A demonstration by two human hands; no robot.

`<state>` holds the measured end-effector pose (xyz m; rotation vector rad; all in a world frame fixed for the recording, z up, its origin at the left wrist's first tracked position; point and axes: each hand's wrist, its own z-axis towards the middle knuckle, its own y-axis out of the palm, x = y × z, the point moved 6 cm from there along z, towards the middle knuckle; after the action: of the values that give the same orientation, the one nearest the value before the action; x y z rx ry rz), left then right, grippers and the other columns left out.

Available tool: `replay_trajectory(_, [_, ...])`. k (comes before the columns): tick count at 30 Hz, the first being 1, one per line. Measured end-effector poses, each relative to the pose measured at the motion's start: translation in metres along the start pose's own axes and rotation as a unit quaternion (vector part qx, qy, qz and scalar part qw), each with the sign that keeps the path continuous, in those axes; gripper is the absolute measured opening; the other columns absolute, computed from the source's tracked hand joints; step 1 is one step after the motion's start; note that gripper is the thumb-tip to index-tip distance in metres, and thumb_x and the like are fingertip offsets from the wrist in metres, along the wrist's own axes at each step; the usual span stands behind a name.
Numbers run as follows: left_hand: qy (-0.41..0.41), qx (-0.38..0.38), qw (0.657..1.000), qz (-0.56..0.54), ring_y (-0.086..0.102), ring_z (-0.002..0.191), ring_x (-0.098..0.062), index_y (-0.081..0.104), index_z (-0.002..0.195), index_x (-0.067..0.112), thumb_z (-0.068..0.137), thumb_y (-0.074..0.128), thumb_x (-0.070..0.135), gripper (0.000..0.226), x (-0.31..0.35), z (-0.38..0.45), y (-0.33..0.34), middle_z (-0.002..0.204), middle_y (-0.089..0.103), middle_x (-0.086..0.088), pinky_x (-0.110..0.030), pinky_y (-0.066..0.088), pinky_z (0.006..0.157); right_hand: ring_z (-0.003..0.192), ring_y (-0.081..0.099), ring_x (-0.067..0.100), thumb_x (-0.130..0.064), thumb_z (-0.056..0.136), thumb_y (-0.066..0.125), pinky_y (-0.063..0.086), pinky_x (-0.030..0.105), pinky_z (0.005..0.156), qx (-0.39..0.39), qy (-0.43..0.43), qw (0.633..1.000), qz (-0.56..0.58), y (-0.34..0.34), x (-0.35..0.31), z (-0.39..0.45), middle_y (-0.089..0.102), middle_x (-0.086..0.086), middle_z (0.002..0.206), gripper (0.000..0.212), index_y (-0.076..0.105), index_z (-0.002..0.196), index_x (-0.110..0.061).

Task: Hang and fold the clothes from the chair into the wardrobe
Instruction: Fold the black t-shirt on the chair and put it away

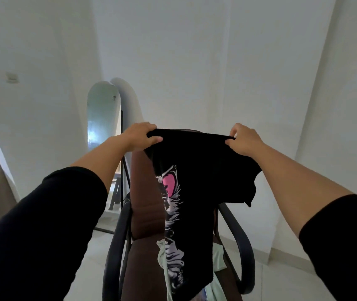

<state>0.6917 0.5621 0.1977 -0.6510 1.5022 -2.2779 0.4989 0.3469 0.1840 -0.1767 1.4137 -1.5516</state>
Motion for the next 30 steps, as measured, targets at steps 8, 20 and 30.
replay_trajectory(8, [0.022,0.099,0.986,-0.13,0.056,0.094,-0.025,0.061,0.103,0.013,0.093,0.054,0.027,0.02,0.055,0.008,-0.009,0.098,0.063,-0.008,-0.028,0.04,0.078,0.071,0.065,0.028,0.009,0.089,0.024,0.056,0.029,0.047,-0.11,0.22,0.771,0.587,0.018,-0.014,-0.017,0.058,0.022,0.091,0.024,0.048,0.092,0.009])
replay_trajectory(20, [0.113,0.004,0.984,-0.137,0.054,0.099,-0.017,0.053,0.118,0.03,0.09,0.061,0.034,0.03,0.069,0.007,-0.018,0.102,0.055,0.003,-0.028,0.042,0.085,0.072,0.058,0.028,-0.01,0.079,0.055,0.046,0.03,0.052,0.145,0.056,0.985,0.074,-0.006,-0.025,-0.024,0.053,0.006,0.072,0.007,0.051,0.073,-0.01])
replay_trajectory(30, [0.153,-0.01,0.988,-0.013,0.052,0.086,-0.024,0.057,0.081,0.023,0.087,0.04,-0.005,0.033,0.042,-0.018,-0.015,0.094,0.054,-0.004,-0.028,0.041,0.074,0.065,0.032,0.019,0.008,0.076,0.041,0.021,0.023,0.05,0.186,-0.181,0.965,0.04,-0.013,-0.066,-0.028,0.03,0.0,0.067,0.039,0.021,0.059,-0.02])
